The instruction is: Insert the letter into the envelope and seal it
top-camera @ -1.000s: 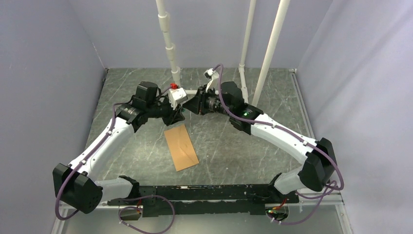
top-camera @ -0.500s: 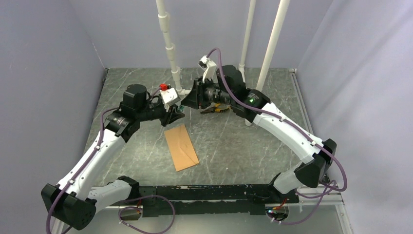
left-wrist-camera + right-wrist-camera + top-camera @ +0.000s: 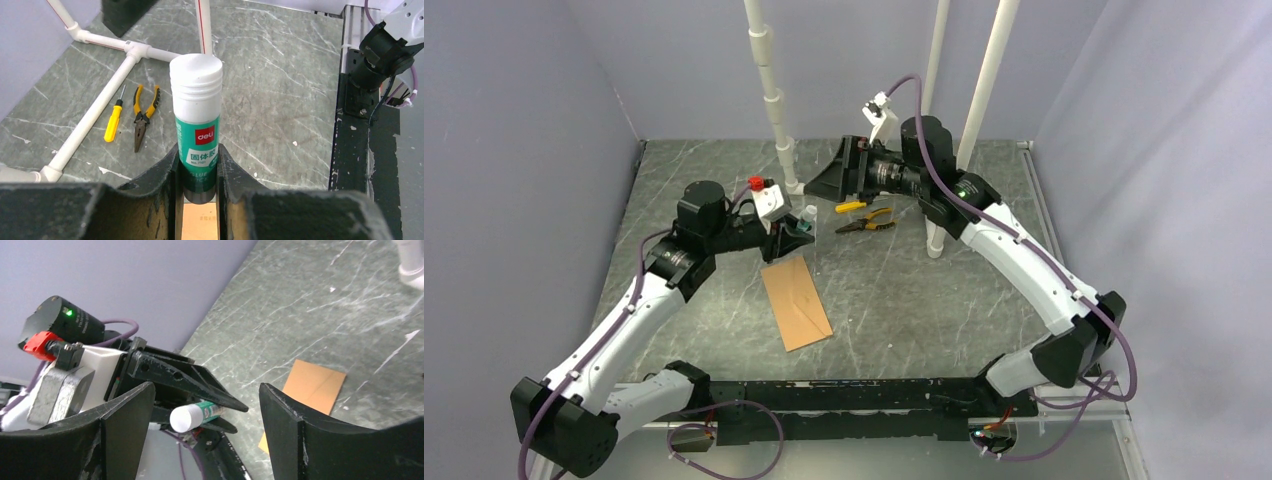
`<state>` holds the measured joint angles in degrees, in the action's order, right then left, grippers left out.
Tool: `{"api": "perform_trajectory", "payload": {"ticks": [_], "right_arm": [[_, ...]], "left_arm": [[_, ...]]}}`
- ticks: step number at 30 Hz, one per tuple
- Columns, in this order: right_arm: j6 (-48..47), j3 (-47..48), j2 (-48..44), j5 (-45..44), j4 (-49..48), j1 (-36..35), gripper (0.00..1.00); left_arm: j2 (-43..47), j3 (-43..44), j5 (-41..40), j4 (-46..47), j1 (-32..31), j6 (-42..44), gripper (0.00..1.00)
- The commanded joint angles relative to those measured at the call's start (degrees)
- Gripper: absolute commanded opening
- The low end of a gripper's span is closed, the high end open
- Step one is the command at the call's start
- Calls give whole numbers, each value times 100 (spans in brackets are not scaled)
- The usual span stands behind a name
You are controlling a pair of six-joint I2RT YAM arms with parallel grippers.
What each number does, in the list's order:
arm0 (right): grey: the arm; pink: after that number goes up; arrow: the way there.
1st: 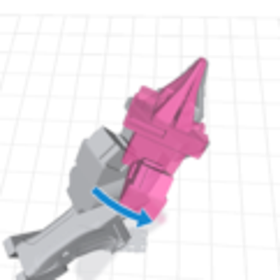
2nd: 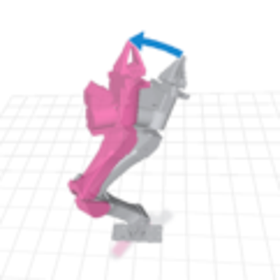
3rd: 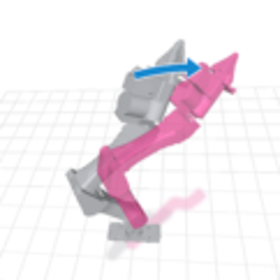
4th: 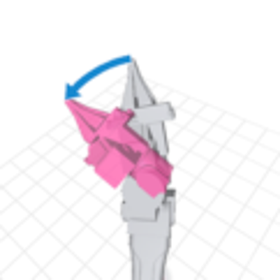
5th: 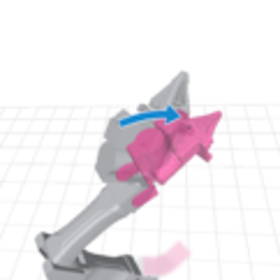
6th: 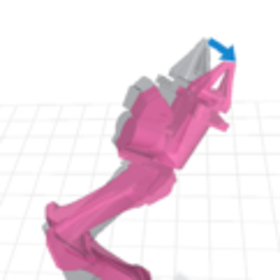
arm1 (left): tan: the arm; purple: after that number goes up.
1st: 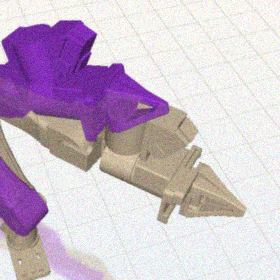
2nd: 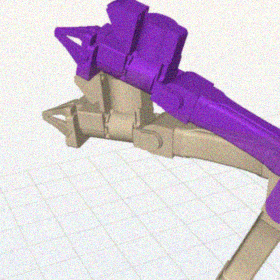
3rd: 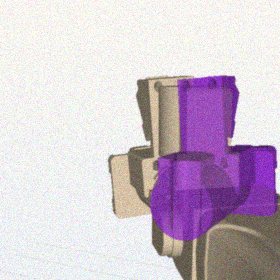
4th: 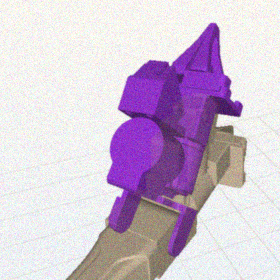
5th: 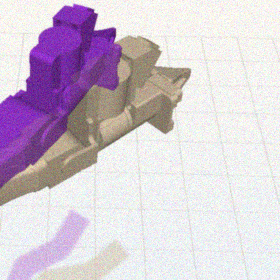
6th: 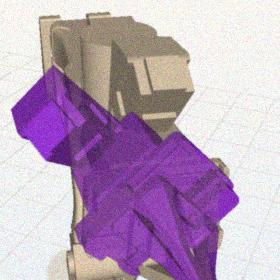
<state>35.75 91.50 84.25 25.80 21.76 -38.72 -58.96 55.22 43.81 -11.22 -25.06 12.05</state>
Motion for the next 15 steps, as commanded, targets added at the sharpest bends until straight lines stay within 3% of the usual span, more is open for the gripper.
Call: {"api": "perform_trajectory", "payload": {"ticks": [1, 8, 15], "right_arm": [[726, -364, -478, 394, -804, 25, 81], [411, -1161, -1145, -758, -491, 22, 82], [126, -1957, -1719, -1534, -383, 27, 82]], "left_arm": [[90, -37, 231, 622, -17, -374, 2], [-94, -344, -340, 1334, -16, -1844, 2], [-1132, -712, -1813, 1835, -25, -3966, 2]]}}
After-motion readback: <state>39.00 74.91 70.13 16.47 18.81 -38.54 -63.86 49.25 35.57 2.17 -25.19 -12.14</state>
